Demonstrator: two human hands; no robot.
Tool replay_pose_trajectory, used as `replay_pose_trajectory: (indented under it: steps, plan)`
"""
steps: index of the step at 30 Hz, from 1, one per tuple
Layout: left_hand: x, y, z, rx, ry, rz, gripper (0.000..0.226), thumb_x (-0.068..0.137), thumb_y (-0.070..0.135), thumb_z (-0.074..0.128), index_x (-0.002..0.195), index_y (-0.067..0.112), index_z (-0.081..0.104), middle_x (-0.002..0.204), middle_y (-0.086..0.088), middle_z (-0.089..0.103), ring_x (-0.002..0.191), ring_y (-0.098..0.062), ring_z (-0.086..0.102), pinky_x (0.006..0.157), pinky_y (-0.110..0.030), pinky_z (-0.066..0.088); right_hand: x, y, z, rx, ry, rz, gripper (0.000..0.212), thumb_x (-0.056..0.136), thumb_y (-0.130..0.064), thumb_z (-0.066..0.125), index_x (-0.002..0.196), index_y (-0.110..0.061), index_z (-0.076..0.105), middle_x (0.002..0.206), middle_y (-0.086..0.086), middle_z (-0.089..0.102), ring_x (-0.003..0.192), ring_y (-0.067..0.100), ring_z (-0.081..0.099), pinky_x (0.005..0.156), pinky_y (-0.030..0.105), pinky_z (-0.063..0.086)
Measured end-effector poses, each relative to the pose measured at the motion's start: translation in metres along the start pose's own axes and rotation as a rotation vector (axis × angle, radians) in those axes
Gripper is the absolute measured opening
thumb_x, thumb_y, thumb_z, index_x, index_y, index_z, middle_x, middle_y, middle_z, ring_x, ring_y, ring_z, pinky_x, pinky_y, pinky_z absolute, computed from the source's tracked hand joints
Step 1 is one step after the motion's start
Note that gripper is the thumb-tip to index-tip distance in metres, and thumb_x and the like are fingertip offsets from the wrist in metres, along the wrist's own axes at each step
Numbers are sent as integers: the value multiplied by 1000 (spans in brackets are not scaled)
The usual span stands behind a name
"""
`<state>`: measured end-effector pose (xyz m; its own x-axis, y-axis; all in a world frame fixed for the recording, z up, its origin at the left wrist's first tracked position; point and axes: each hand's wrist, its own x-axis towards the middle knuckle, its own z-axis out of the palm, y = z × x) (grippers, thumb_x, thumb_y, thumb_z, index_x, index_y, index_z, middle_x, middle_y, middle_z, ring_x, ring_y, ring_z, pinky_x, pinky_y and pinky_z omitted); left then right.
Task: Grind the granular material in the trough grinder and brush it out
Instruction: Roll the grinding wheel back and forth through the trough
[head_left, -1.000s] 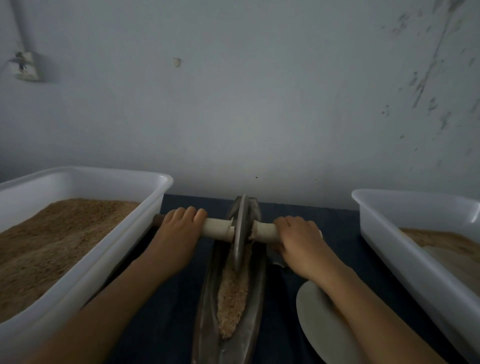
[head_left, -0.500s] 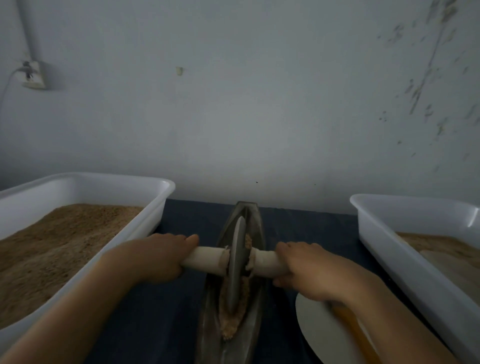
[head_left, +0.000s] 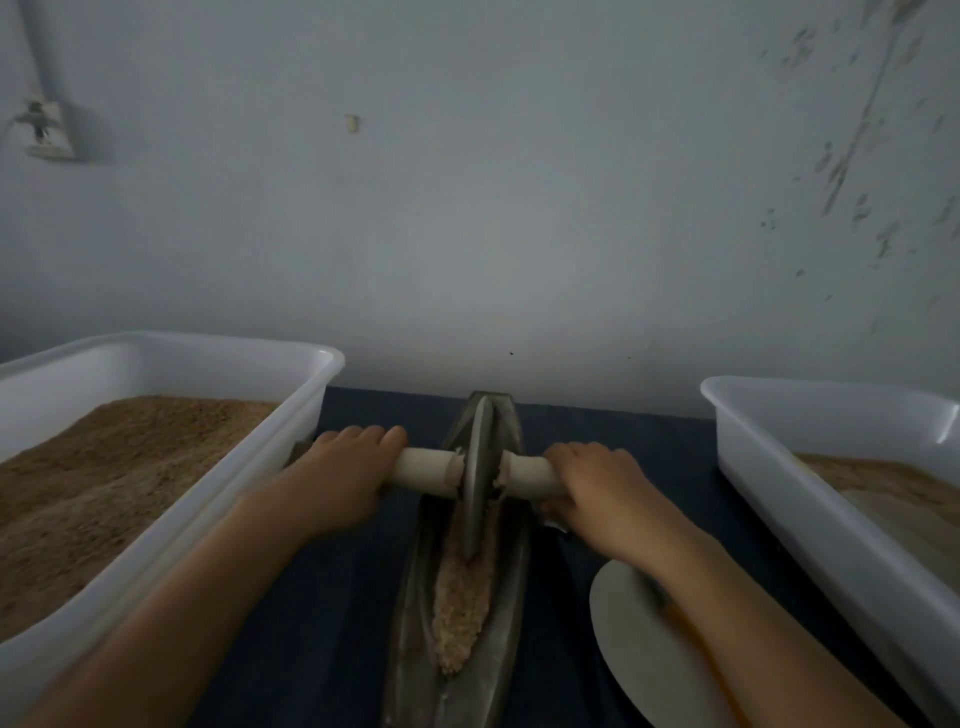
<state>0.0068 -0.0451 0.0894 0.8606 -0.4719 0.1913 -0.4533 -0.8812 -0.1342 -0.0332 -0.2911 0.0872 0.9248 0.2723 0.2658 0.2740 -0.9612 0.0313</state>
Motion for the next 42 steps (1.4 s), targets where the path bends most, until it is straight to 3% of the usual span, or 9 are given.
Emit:
replay_pose_trajectory:
  steps: [4,8,13,19,24,30,36,39,42]
  plan:
    - [10,2,20,34,247,-19,36,91,27,53,124,24,41,121,5,47,111,-15,46,99,-28,32,8,9,17,-26,121,32,32,93,-28,49,124,-19,47,119,-1,53,107,19,46,76,31,25]
    - [10,4,25,-5,296,-44,34,90,25,55,123,21,46,119,1,51,107,-18,48,98,-29,33,11,8,24,-65,201,31,34,93,-23,49,126,-17,47,118,-1,53,107,17,46,84,28,28]
    - [-1,0,14,16,114,-19,39,91,34,53,125,27,35,126,7,47,113,-10,47,97,-25,35,2,1,10,-96,77,-11,21,92,-24,49,112,-16,46,112,2,54,99,19,49,71,29,23]
    - [-23,0,-21,-39,-223,71,32,94,31,49,121,28,33,122,7,50,109,-9,49,96,-26,39,-20,-15,-29,37,-263,-21,35,93,-38,51,118,-14,44,118,2,52,104,19,49,73,28,28]
    - [-29,1,-35,-119,-408,110,26,94,27,50,111,32,31,112,8,48,102,-9,49,94,-27,40,-30,-17,-47,124,-430,-34,36,92,-38,54,118,-14,44,96,-6,41,85,9,41,53,15,25]
    - [-16,-2,-13,-116,-213,60,28,94,28,51,117,26,36,120,5,50,107,-10,49,96,-29,41,-13,-10,-23,-7,-169,-35,26,94,-35,50,111,-16,46,112,2,52,99,19,48,72,29,26]
    - [6,-1,16,-9,142,-14,35,92,32,53,123,26,37,122,6,47,109,-11,47,95,-25,37,9,10,12,-74,79,1,27,92,-27,51,116,-18,46,116,0,51,105,20,46,73,31,22]
    - [12,8,26,5,294,-65,39,88,22,58,125,21,44,120,1,49,109,-18,47,98,-30,33,12,12,21,-55,173,24,29,91,-22,52,119,-18,47,115,-1,51,104,18,45,78,29,24]
    - [11,6,26,-5,295,-53,43,89,28,56,129,25,42,123,5,47,112,-15,45,100,-28,31,9,8,22,-63,188,26,32,89,-18,52,121,-16,47,116,1,51,105,20,46,82,29,27]
